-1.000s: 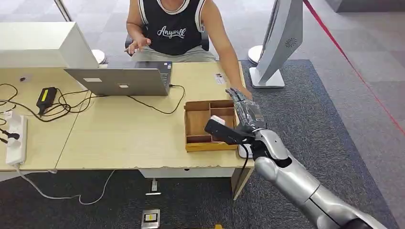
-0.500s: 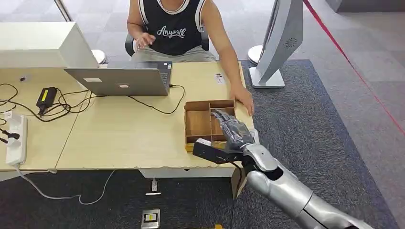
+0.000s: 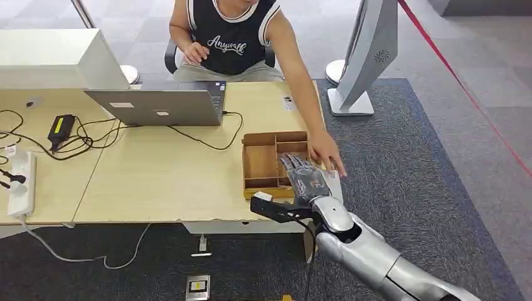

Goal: Pass the card to the sensor for recognition and then transmit it.

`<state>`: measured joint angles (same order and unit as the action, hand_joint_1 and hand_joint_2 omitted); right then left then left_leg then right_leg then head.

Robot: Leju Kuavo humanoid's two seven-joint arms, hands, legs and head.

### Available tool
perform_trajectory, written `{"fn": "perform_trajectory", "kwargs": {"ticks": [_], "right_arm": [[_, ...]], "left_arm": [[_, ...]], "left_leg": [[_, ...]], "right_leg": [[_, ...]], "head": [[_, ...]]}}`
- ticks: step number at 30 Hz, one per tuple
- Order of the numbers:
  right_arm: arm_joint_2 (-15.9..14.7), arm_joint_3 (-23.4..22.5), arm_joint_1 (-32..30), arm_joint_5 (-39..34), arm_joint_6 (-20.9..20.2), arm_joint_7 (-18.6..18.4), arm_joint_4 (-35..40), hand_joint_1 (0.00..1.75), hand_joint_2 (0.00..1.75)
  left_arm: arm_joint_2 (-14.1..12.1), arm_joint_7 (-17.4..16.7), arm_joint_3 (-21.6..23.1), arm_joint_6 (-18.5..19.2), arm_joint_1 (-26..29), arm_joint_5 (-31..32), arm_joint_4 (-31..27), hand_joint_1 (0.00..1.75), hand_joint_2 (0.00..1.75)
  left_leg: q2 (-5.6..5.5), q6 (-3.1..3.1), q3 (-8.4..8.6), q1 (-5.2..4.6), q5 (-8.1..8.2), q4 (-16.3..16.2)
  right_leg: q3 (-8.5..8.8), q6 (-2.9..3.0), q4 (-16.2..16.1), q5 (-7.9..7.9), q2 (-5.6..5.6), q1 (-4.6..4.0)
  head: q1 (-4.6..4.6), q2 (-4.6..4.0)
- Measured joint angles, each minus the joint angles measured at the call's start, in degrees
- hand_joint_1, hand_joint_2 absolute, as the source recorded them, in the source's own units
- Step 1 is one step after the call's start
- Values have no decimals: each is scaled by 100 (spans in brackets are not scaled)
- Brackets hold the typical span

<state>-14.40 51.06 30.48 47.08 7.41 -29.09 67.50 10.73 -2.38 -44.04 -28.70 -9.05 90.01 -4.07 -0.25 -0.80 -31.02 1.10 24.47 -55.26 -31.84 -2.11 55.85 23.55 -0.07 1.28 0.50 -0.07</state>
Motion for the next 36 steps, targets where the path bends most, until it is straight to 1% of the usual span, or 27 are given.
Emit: {"fn": "perform_trajectory", "kwargs": {"ticks": [4,7,13,26,28,31,32,33,34,35,36], "right_arm": [[66,15,53,254,85,-142,-291,0,175],[101,13,98,352,168,-153,-481,0,175],[170,11,123,420,232,-105,-769,0,175],[275,-26,196,470,282,22,-1093,0,175],[280,-35,197,470,286,33,-1124,9,175],[288,-41,197,468,304,50,-1172,9,175],[289,-44,197,466,317,50,-1183,17,175],[293,-46,198,466,334,50,-1198,49,175],[295,-48,197,461,339,50,-1209,84,175],[300,-48,199,459,339,52,-1224,136,175],[304,-50,198,457,341,52,-1235,155,175]], "left_arm": [[0,0,0,-8,0,0,0,0,0],[4,2,0,-11,1,0,0,0,0],[11,20,-2,-30,3,0,0,0,0],[17,83,-2,-124,7,0,0,0,0],[17,83,-2,-127,7,0,2,0,0],[17,90,-2,-127,7,0,2,0,0],[17,94,-2,-127,7,0,2,0,0],[17,103,-2,-127,7,0,2,0,0],[17,107,-2,-127,7,0,2,0,0],[17,107,-2,-127,7,0,2,0,0],[17,109,-2,-127,7,0,2,0,0]], "left_leg": [[0,0,0,0,0,0],[0,0,0,0,0,0],[0,0,0,0,0,0],[0,0,1,0,0,0],[0,0,1,0,0,-1],[0,0,1,0,0,-1],[0,0,1,0,0,-1],[0,0,1,0,0,-1],[0,0,1,0,0,-1],[0,0,1,0,0,-1],[0,0,1,0,0,-1]], "right_leg": [[0,0,0,0,0,0],[0,0,0,0,0,0],[0,0,0,0,0,0],[1,0,0,0,0,0],[0,0,0,0,0,0],[0,0,0,0,0,0],[0,0,0,0,0,0],[0,0,0,0,0,0],[0,0,0,0,0,0],[0,0,0,0,0,0],[0,0,0,0,0,0]], "head": [[0,-2],[0,-2],[2,0],[0,-2],[0,0],[0,-2],[0,-2],[0,0],[2,-2],[0,0],[2,-2]]}}
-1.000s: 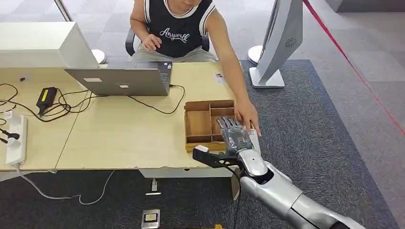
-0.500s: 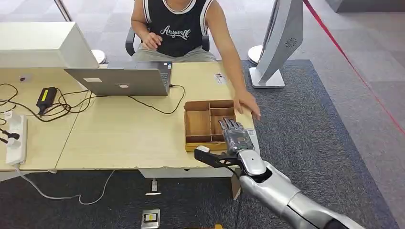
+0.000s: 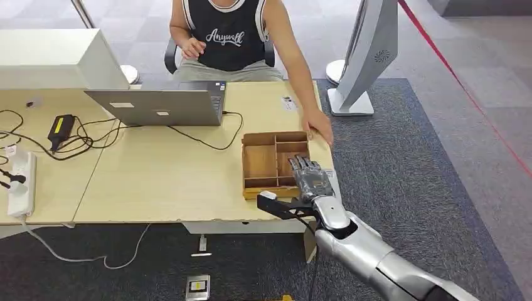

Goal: Pass the card to the sensor for recognition and then transmit it.

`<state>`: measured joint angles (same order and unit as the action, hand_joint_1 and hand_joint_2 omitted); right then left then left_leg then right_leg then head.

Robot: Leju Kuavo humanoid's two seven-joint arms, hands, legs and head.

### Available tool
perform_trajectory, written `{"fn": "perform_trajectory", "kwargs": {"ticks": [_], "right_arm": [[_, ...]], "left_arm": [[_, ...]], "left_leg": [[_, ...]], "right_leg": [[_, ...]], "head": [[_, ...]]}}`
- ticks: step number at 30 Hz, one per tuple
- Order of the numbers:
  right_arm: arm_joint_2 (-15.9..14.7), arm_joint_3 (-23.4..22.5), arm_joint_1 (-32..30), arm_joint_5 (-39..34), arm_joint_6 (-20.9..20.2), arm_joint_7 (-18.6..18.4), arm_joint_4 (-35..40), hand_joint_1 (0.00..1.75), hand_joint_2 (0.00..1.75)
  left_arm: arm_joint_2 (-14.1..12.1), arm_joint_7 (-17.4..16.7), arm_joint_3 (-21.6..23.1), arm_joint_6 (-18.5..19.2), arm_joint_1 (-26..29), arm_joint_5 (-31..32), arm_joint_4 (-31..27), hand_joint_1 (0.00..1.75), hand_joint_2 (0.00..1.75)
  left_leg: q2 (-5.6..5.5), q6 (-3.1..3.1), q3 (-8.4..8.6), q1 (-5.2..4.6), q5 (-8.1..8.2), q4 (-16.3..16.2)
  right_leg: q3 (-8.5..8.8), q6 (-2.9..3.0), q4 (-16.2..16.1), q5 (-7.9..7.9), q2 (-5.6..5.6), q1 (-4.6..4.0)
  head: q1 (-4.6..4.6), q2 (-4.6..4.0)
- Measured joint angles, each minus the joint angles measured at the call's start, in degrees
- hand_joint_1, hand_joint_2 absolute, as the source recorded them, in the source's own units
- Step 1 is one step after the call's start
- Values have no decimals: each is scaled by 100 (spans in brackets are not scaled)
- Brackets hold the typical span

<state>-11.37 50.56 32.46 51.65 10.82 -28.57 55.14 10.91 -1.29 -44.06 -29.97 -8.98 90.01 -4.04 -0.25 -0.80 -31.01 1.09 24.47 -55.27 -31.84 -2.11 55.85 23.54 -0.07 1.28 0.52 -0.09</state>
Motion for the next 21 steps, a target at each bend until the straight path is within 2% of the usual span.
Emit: {"fn": "perform_trajectory", "kwargs": {"ticks": [3,5,6,7,8,9,10,11,12,14,16,21], "right_arm": [[7,-4,0,-4,9,7,-24,157,175],[13,-18,4,-4,11,7,-39,112,175],[20,-28,5,-4,11,7,-55,106,175],[24,-31,4,-7,9,7,-74,91,175],[28,-35,7,-7,9,7,-79,82,175],[28,-39,16,-7,9,7,-79,80,175],[28,-44,21,-7,9,7,-79,106,175],[28,-48,23,-9,11,7,-81,154,175],[31,-59,24,-9,15,7,-87,169,175],[33,-79,25,-15,20,7,-103,171,175],[31,-87,25,-15,31,4,-105,162,175],[28,-129,25,-15,37,-2,-103,162,175]], "left_arm": [[0,7,0,0,0,0,0,0,0],[0,13,0,-4,-1,0,0,0,0],[0,13,0,-4,-1,0,0,0,0],[0,13,0,-4,-1,0,0,0,0],[0,13,0,-7,-1,0,0,0,0],[0,13,0,-7,-1,0,2,0,0],[0,13,0,-7,-1,0,2,0,0],[0,13,0,-7,-1,0,2,0,0],[0,13,0,-7,-1,0,2,0,0],[0,13,0,-9,-1,0,2,0,0],[0,13,0,-9,0,0,4,0,0],[0,13,0,-7,0,0,4,0,0]], "left_leg": [[0,0,0,0,0,0],[0,0,0,0,0,0],[0,0,0,0,0,0],[0,0,-1,0,0,0],[0,0,0,0,0,0],[0,0,0,0,0,0],[0,0,0,0,0,0],[0,0,0,0,0,0],[0,0,0,0,0,0],[-1,0,-1,0,0,0],[-1,0,-1,0,0,0],[-1,0,-1,0,0,0]], "right_leg": [[0,0,0,0,0,0],[0,0,0,0,0,0],[0,0,0,0,0,0],[0,0,0,0,0,0],[0,0,0,0,0,0],[0,0,0,0,0,0],[0,0,0,0,0,0],[0,0,0,0,0,0],[0,0,0,0,0,0],[0,0,0,0,0,0],[0,0,0,0,0,0],[-1,0,0,0,0,0]], "head": [[-2,0],[-2,0],[-2,0],[-2,0],[-2,2],[-2,0],[0,2],[-2,2],[-2,0],[0,0],[0,0],[-2,0]]}}
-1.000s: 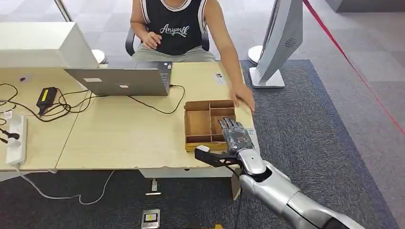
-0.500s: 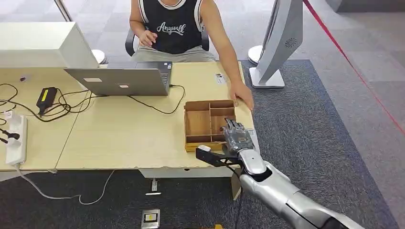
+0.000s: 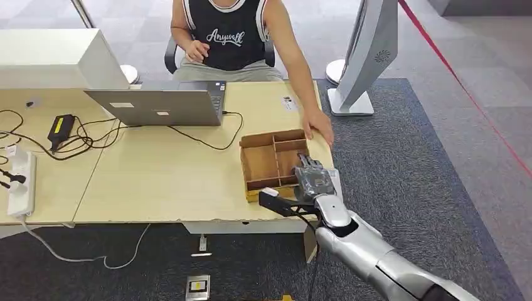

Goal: Pass the card to the sensor for recognition and then transmit it.

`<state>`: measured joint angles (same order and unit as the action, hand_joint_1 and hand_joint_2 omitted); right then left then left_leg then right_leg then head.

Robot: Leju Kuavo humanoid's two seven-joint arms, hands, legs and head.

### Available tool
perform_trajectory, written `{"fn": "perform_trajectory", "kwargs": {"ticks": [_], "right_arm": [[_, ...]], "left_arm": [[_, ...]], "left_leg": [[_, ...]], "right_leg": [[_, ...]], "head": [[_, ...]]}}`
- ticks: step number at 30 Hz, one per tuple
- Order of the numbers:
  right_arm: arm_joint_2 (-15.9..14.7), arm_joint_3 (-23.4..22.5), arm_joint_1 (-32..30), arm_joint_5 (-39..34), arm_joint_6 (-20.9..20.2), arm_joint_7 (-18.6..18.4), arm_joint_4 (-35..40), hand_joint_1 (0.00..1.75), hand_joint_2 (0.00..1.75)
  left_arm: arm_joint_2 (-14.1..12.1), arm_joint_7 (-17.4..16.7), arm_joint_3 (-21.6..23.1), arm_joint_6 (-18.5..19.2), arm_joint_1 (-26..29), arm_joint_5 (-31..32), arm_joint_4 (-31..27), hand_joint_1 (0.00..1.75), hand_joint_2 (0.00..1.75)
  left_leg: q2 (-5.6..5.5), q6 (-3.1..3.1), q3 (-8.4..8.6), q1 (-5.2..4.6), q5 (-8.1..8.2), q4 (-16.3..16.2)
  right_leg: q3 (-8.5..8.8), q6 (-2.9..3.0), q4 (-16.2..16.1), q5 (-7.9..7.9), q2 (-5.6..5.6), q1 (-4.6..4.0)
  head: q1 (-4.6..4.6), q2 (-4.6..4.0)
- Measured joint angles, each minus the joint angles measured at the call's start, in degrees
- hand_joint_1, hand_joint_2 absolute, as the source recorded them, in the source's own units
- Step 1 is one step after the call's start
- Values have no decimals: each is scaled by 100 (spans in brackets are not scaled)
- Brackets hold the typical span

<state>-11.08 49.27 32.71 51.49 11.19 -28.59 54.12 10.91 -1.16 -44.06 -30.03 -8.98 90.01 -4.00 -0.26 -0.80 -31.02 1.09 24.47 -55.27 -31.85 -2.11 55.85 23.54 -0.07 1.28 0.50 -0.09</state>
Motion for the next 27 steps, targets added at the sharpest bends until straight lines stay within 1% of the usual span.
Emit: {"fn": "perform_trajectory", "kwargs": {"ticks": [5,8,9,12,13,14,15,16,27], "right_arm": [[0,-9,0,0,4,-2,0,162,175],[-2,-11,-1,0,4,-2,0,154,175],[-2,-11,-1,0,4,-2,0,147,175],[-2,-11,-1,-2,7,-2,0,145,175],[-2,-11,-1,-7,9,-2,0,136,175],[-2,-11,-1,-7,11,-2,0,96,175],[-2,-11,-1,-9,11,-2,0,12,175],[-2,-11,-1,-9,13,-2,0,0,175],[-26,-96,0,2,48,-55,41,0,175]], "left_arm": [[0,0,0,-2,0,0,0,0,0],[0,0,0,-2,0,0,0,0,0],[0,0,0,-2,0,0,0,0,0],[0,0,0,-2,0,0,0,0,0],[0,0,0,-2,0,0,0,0,0],[0,0,0,-2,0,0,0,0,0],[0,0,0,-2,0,0,0,0,0],[0,0,0,-2,0,0,0,0,0],[0,0,0,5,-1,0,0,0,0]], "left_leg": [[0,0,0,0,0,0],[0,0,0,0,0,0],[0,0,0,0,0,0],[0,0,0,0,0,0],[0,0,0,0,0,0],[0,0,0,0,0,0],[0,0,0,0,0,0],[0,0,0,0,0,0],[1,0,2,0,0,0]], "right_leg": [[-1,0,0,0,0,0],[-1,0,0,0,0,0],[-1,0,0,0,0,0],[-1,0,0,0,0,0],[-1,0,0,0,0,0],[-1,0,0,0,0,0],[-1,0,0,0,0,0],[-1,0,0,0,0,0],[0,0,0,0,0,0]], "head": [[0,2],[0,2],[0,2],[0,0],[0,2],[0,2],[0,0],[0,2],[2,0]]}}
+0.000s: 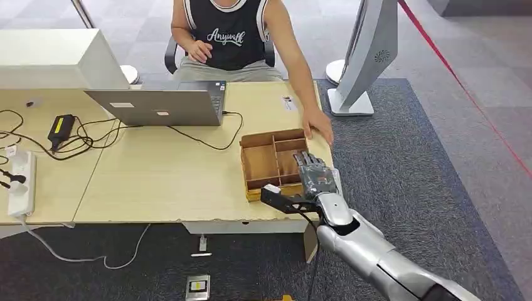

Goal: Pass the card to the sensor for recognition and then transmit it.

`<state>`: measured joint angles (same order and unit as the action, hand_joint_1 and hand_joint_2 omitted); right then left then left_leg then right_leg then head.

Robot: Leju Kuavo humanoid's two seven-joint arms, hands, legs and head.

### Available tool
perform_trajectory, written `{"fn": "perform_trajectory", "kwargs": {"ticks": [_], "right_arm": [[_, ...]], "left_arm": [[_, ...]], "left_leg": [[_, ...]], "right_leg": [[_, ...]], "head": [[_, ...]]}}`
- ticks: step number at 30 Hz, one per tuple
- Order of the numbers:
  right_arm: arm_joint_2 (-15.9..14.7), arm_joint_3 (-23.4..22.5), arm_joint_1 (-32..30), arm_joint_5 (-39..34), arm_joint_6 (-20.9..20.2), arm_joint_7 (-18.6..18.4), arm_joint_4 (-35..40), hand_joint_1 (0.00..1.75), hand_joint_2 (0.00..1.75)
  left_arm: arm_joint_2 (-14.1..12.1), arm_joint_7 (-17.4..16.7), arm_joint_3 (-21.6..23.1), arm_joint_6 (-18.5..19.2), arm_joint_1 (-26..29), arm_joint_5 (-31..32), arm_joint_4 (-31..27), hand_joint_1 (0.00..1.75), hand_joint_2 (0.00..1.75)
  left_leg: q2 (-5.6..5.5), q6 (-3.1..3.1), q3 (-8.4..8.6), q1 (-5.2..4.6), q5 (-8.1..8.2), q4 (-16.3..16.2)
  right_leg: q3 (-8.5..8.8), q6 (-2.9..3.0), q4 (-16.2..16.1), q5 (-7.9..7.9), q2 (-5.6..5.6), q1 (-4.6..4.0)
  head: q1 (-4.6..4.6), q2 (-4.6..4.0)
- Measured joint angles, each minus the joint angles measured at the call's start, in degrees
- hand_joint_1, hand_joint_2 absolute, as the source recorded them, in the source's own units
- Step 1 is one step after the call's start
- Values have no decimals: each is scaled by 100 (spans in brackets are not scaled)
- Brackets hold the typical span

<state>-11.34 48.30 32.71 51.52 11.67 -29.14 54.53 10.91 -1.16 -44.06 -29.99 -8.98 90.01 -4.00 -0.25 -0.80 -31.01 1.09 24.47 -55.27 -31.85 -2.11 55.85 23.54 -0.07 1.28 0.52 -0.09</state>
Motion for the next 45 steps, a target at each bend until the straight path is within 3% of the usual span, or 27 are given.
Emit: {"fn": "perform_trajectory", "kwargs": {"ticks": [25,45], "right_arm": [[-507,-147,-105,52,-474,-398,955,0,175],[-621,-184,-286,-48,-691,-341,1301,0,175]], "left_arm": [[9,-24,7,15,2,0,0,0,0],[9,-68,24,17,-3,0,0,0,0]], "left_leg": [[0,0,2,0,0,-1],[1,0,2,0,0,0]], "right_leg": [[0,0,0,0,0,0],[1,0,0,0,0,0]], "head": [[-2,0],[-2,0]]}}
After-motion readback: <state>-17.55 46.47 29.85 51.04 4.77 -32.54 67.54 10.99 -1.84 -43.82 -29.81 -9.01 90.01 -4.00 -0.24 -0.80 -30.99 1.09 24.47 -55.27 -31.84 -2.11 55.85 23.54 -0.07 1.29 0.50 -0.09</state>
